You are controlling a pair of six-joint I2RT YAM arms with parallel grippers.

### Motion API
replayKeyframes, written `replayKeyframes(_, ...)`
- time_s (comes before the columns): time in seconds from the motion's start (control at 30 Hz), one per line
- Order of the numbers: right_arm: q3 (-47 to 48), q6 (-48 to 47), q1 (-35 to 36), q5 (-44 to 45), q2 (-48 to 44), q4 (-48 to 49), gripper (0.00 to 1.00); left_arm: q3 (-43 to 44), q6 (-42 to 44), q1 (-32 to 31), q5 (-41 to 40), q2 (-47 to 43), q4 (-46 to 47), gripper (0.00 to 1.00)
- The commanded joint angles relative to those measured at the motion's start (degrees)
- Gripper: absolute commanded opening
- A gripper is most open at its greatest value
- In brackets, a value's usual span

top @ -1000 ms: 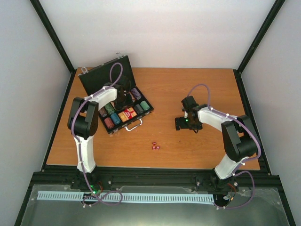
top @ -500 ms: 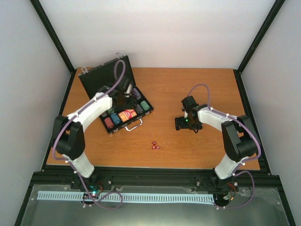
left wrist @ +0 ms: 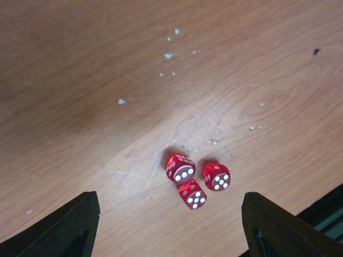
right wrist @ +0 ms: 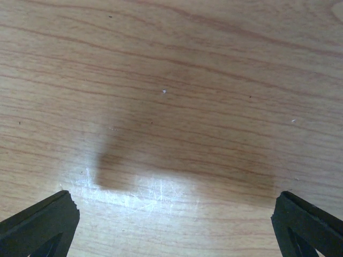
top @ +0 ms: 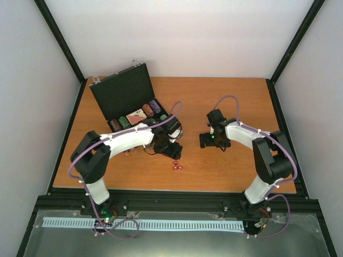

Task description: Pack up texas hold em set

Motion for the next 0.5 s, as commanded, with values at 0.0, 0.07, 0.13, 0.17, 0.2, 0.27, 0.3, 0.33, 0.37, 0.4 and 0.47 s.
replayKeyframes(0.0, -0.1, 0.2, 0.1, 0.2, -0.4, 0.3, 1.00, 2.9, -2.9, -3.2, 1.4, 5.5, 1.7, 0.76)
replayKeyframes(0.07, -0.4, 0.0, 0.1, 0.3, -0.7, 0.2, 1.00, 3.4, -3.4, -4.3, 0.9, 7.7, 2.2, 0.77)
replayKeyframes(0.13, -0.4, -0.2, 0.1, 0.4, -1.0, 0.2, 1.00, 3.5, -4.2, -5.0, 0.3, 9.5, 3.3, 0.77)
replayKeyframes(0.17, -0.6, -0.2, 0.1, 0.4, -1.1, 0.2, 1.00, 3.5, -4.6, -5.0, 0.1, 10.1, 3.6, 0.77)
replayKeyframes(0.2, -0.6, -0.3, 0.1, 0.3, -1.2, 0.1, 1.00, 3.6, -5.1, -5.0, -0.3, 10.5, 3.8, 0.77)
replayKeyframes(0.27, -1.0, -0.3, 0.1, 0.2, -1.5, 0.3, 1.00, 3.9, -5.7, -5.0, -1.3, 10.9, 3.5, 0.77)
replayKeyframes(0.3, -1.1, -0.3, 0.1, 0.2, -1.6, 0.4, 1.00, 4.0, -6.0, -5.0, -1.8, 11.1, 3.2, 0.77)
replayKeyframes(0.33, -1.4, -0.3, 0.1, 0.1, -1.6, 0.5, 1.00, 4.0, -6.2, -5.0, -2.1, 11.1, 3.0, 0.76)
replayKeyframes(0.37, -1.5, -0.3, 0.1, 0.0, -1.6, 0.6, 1.00, 3.9, -6.5, -5.0, -2.4, 11.1, 3.0, 0.75)
replayKeyframes(0.4, -1.7, -0.3, 0.1, -0.1, -1.6, 0.7, 1.00, 3.6, -6.8, -5.0, -2.7, 11.0, 2.9, 0.74)
replayKeyframes(0.47, -1.9, -0.1, 0.1, -0.2, -1.5, 1.0, 1.00, 3.3, -7.3, -5.0, -3.4, 10.7, 2.6, 0.70)
